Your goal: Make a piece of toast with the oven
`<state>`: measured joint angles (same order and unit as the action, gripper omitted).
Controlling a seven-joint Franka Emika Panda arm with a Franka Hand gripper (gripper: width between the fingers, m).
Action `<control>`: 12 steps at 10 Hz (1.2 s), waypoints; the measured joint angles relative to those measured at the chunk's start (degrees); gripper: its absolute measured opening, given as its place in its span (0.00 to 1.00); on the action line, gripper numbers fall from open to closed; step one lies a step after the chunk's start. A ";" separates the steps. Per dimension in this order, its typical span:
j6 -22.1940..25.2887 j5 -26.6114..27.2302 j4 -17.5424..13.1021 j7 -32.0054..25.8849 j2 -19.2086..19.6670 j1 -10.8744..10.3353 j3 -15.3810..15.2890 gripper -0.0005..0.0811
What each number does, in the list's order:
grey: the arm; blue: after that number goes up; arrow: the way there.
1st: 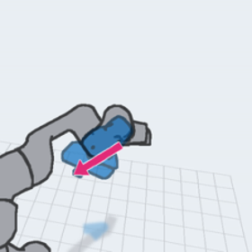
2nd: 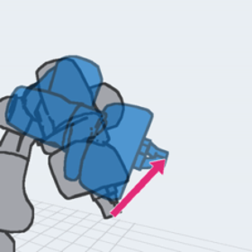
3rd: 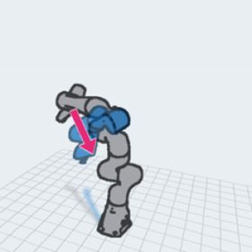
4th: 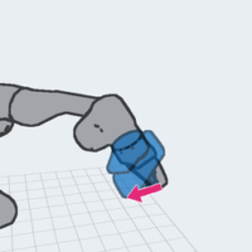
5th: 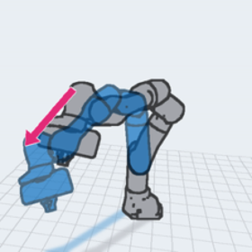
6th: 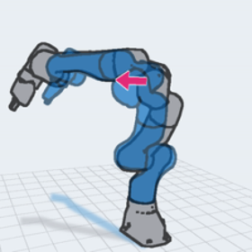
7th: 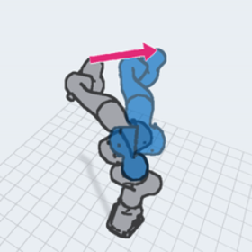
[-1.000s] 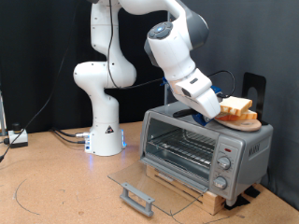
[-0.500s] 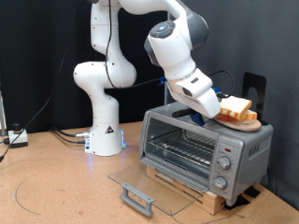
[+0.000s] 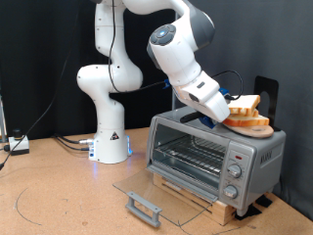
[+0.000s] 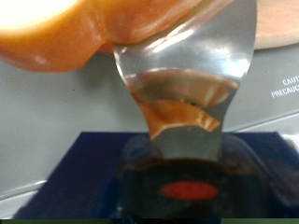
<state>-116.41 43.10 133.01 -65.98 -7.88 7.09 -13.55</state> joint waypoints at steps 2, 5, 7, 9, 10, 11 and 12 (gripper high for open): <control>0.27 0.38 0.00 0.04 0.00 0.01 0.35 0.49; 1.18 2.25 -0.05 0.11 0.00 0.02 0.98 0.49; 1.35 2.75 -0.49 0.15 -0.13 0.02 1.22 0.49; 2.35 2.78 -1.56 0.97 -0.86 0.29 1.80 0.49; 3.22 2.76 -2.25 1.71 -1.56 0.61 2.28 0.49; 3.64 2.49 -2.79 3.24 -2.50 1.08 2.75 0.49; 2.35 1.75 -2.92 5.01 -3.65 1.68 2.93 0.49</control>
<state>-114.06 44.84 130.09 -60.97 -11.52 8.77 -10.62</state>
